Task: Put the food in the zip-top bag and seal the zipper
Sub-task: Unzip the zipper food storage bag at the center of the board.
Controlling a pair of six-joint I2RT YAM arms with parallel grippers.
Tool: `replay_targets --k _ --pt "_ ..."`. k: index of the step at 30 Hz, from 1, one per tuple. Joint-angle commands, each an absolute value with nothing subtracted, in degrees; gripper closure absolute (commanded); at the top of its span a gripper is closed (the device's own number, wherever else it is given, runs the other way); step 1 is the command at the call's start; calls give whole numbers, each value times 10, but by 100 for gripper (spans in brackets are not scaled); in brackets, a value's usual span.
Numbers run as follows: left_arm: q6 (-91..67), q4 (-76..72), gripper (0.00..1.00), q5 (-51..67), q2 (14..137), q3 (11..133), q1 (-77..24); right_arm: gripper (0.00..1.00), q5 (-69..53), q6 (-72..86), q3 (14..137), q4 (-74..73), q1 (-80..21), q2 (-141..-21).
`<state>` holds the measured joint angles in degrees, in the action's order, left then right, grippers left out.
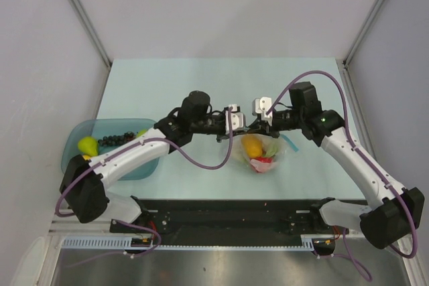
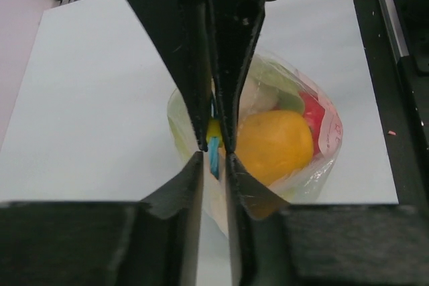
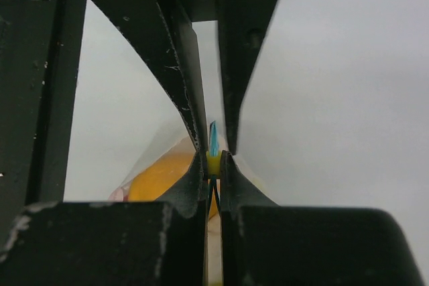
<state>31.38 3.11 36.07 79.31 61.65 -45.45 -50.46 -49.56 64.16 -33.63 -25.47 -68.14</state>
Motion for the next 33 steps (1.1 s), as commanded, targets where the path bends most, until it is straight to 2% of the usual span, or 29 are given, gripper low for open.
replay_targets --k 1,3,8,9,10,19,33 --pt "345 52 82 344 803 661 -471 100 -510 -510 646 -323 -272 -674" --pt "353 69 87 324 808 672 -477 100 -500 -513 648 -330 -277 -678" --pt "364 118 89 283 818 703 -492 100 -499 -519 652 -332 -280 -684" --pt "366 126 98 278 822 707 -495 100 -499 -522 653 -334 -280 -685" --pt "370 132 100 270 822 710 -496 100 -499 -526 654 -337 -281 -686" --pt "333 3 100 213 733 602 -486 100 -479 -558 650 -376 -278 -684" --pt "280 13 100 236 712 588 -421 100 -468 -597 650 -432 -214 -681"
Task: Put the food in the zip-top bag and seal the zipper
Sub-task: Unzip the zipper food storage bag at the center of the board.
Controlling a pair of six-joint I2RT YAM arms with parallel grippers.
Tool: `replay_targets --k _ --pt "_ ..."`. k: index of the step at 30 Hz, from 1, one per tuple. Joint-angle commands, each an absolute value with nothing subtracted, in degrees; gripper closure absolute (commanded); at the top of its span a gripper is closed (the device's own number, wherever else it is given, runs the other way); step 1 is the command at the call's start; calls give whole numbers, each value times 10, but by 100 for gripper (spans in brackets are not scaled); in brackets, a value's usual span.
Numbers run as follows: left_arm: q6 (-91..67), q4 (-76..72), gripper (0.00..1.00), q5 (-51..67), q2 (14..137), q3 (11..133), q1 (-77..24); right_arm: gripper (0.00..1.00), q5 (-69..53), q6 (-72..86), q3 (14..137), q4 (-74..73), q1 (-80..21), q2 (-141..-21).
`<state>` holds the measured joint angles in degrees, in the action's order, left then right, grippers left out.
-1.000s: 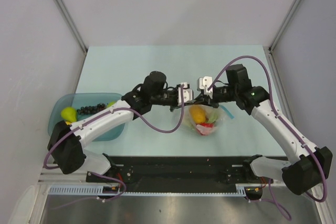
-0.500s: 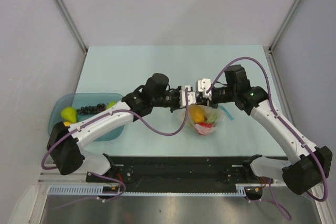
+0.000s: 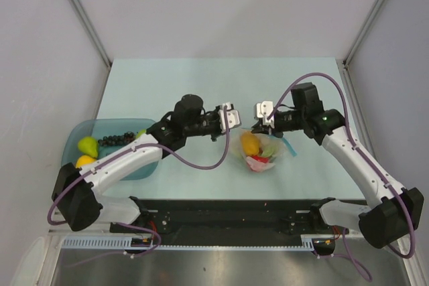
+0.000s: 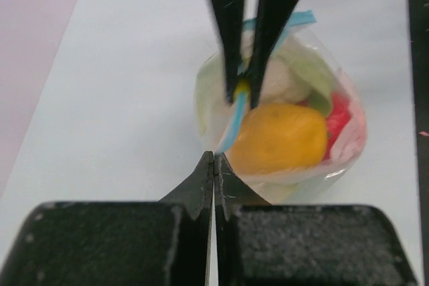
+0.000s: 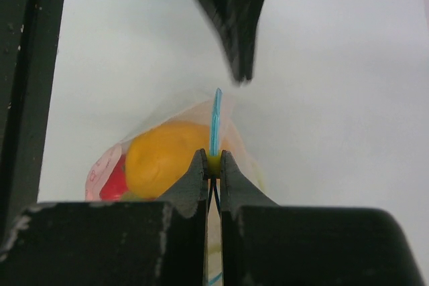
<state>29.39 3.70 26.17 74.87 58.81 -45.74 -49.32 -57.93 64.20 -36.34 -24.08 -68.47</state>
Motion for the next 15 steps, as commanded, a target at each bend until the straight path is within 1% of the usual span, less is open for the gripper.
replay_targets --k 1,6,8,9,10,11,12,13,15 --pt "280 16 100 237 712 587 -418 100 -466 -598 650 -439 -210 -679" --pt "292 29 100 239 702 586 -403 100 -465 -618 646 -464 -170 -672" --pt "301 33 100 272 698 584 -399 100 -473 -613 647 -462 -168 -668" --pt "314 43 97 287 700 588 -401 100 -479 -595 647 -457 -168 -668" --pt "327 79 86 300 715 608 -403 100 -482 -584 646 -434 -171 -667" --pt "325 88 56 320 722 617 -406 100 -489 -573 645 -423 -176 -665" --pt "324 92 45 329 728 625 -408 100 -490 -557 644 -400 -186 -665" --pt "333 93 38 334 737 634 -415 100 -491 -551 644 -391 -195 -666" --pt "367 100 38 329 747 649 -427 100 -493 -527 645 -361 -211 -669"
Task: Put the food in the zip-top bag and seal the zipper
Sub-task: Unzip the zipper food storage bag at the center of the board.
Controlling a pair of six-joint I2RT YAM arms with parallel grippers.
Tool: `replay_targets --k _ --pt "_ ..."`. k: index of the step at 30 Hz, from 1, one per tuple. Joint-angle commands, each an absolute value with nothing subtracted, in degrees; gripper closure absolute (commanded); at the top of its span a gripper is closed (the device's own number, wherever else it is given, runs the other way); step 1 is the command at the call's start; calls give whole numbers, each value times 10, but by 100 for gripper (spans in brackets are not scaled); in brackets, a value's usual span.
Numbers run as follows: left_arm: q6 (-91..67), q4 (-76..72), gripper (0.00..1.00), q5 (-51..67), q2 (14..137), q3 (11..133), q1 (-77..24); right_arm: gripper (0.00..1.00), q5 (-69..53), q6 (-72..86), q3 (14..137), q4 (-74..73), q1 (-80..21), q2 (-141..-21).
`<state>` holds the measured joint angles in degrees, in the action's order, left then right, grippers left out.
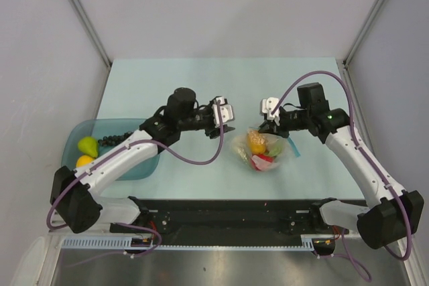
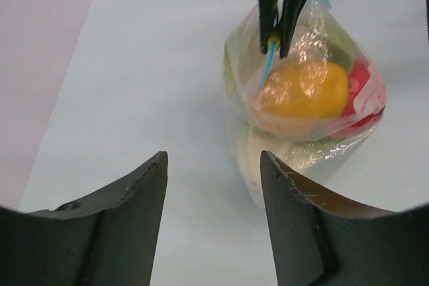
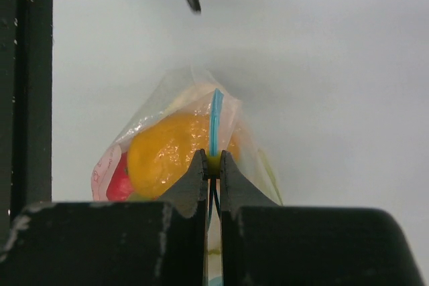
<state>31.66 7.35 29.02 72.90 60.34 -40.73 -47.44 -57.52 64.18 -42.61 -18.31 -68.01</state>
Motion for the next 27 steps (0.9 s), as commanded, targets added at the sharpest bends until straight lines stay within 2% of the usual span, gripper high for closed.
replay_targets --k 1,3,15,18,19,21,27 --pt "377 105 37 323 757 656 -438 100 -495 -524 647 -356 -215 -670" --pt "394 125 38 321 769 680 -446 100 -497 -518 650 -345 -223 -673" --pt "453 191 58 273 829 735 -497 100 -483 -485 650 -308 -271 -686" --pt "464 206 74 257 840 743 -504 100 -483 -486 650 -308 -272 -686" --pt "465 208 86 251 841 743 -504 100 -480 -486 650 -308 -274 -686" --pt "475 216 100 247 839 741 -504 100 -476 -493 651 -315 -273 -686" --pt "455 201 100 229 816 716 -490 100 -454 -516 649 -348 -270 -686"
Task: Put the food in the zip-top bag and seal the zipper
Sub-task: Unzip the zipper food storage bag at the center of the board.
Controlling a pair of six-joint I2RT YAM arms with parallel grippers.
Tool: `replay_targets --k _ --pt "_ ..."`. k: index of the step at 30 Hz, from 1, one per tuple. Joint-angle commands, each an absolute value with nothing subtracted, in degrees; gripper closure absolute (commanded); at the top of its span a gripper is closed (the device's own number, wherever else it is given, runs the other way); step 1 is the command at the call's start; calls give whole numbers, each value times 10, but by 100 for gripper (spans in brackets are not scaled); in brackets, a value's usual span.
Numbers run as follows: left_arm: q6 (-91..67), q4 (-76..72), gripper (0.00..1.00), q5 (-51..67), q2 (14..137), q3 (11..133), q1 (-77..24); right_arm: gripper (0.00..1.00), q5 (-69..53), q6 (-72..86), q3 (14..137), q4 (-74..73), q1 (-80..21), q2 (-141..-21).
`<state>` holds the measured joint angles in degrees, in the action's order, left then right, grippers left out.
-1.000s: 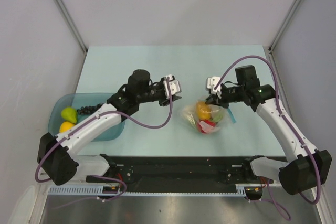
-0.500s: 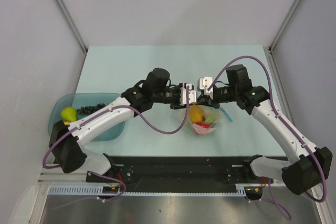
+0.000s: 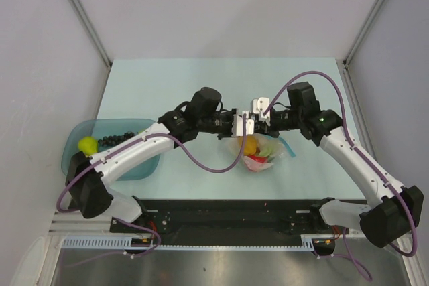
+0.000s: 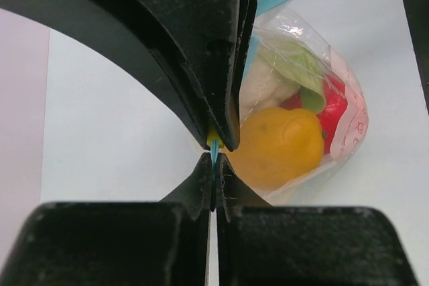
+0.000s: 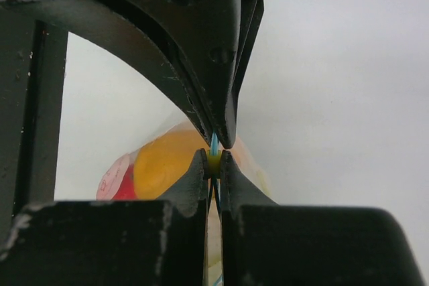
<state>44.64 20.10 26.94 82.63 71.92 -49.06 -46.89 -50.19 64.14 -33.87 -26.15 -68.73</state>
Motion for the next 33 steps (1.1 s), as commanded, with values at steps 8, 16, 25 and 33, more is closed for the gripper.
replay_targets --k 8,16,25,33 --pt "392 184 100 228 781 672 -417 100 -451 -558 642 -402 -216 -678" --pt "386 185 100 231 753 645 -374 100 -444 -610 633 -457 -161 -667" --pt "395 206 100 223 719 615 -342 100 -438 -679 611 -524 -74 -648" --pt "402 205 100 221 705 593 -325 100 -442 -698 616 -539 -48 -642"
